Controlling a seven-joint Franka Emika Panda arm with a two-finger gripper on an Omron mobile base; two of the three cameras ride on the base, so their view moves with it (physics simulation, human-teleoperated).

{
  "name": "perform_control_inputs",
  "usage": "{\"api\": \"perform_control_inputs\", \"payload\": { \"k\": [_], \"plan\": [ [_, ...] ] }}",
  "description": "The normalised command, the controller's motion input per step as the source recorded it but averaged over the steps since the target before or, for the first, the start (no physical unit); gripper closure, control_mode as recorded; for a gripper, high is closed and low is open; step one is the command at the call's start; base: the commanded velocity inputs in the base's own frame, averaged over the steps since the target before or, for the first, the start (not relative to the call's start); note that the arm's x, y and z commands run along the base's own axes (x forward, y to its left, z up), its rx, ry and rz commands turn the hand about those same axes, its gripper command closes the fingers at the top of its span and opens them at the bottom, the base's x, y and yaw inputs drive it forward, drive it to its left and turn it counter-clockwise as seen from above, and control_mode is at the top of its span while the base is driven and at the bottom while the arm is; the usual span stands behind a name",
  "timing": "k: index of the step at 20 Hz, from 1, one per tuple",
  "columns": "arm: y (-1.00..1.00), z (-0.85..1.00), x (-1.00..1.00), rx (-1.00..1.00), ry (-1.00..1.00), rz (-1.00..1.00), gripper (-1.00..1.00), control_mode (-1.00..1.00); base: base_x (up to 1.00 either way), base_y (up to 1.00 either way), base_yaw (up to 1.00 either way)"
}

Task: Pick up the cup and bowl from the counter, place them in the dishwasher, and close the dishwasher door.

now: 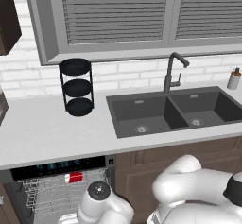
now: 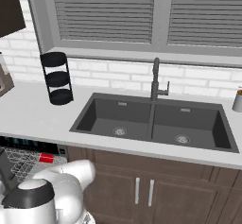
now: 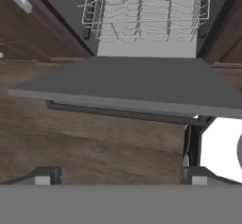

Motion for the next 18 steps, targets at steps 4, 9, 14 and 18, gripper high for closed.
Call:
{"api": "perform_control_inputs", "payload": {
  "k": [4, 9, 14, 18],
  "plan": [
    [0.19, -0.23, -0.32, -0.12, 0.00, -0.07, -1.00, -1.00, 0.00, 0.00, 0.00],
    [0.45, -0.20, -0.29, -0.12, 0.00, -0.28, -1.00, -1.00, 0.00, 0.00, 0.00],
    [0.43, -0.53, -0.59, -0.09, -0.08, -0.48, -1.00, -1.00, 0.00, 0.00, 0.00],
    [0.10, -0.67, -0.37, 0.00, -0.09, -0.40, -1.00, -1.00, 0.00, 0.00, 0.00]
  ]
}}
